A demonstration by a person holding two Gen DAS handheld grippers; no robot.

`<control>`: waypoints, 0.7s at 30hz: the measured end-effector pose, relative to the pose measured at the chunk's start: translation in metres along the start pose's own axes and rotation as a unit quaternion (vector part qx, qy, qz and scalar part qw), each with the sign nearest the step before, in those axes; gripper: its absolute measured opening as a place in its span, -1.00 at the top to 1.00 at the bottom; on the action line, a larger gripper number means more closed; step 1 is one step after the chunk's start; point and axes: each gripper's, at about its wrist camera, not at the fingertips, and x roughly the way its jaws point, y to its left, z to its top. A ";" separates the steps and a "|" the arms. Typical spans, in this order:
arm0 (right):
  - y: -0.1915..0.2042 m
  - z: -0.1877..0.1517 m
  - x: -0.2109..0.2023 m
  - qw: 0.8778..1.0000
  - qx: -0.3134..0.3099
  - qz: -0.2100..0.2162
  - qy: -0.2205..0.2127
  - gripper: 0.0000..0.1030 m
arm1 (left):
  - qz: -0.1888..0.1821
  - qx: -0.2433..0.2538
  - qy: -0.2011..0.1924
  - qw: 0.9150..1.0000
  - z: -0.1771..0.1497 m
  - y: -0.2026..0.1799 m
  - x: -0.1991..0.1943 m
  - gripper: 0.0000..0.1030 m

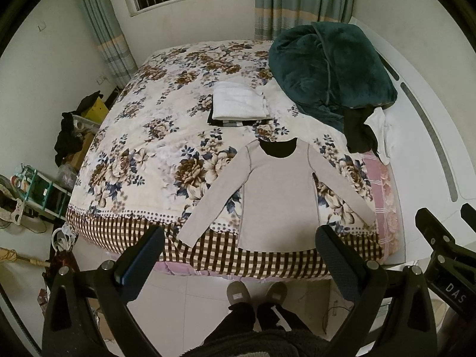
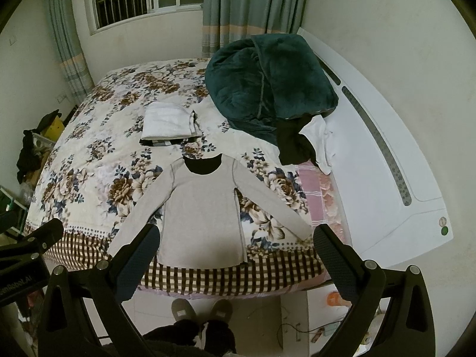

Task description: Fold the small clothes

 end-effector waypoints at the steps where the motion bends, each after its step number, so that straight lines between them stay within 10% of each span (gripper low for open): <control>1: 0.000 -0.001 0.000 1.000 0.000 0.000 0.000 -1.00 | 0.000 0.000 0.000 1.000 0.001 0.000 0.000 -1.00; 21: 0.004 -0.002 -0.008 1.000 -0.002 0.001 -0.003 -1.00 | -0.001 0.000 -0.005 1.000 0.002 0.000 -0.005 -1.00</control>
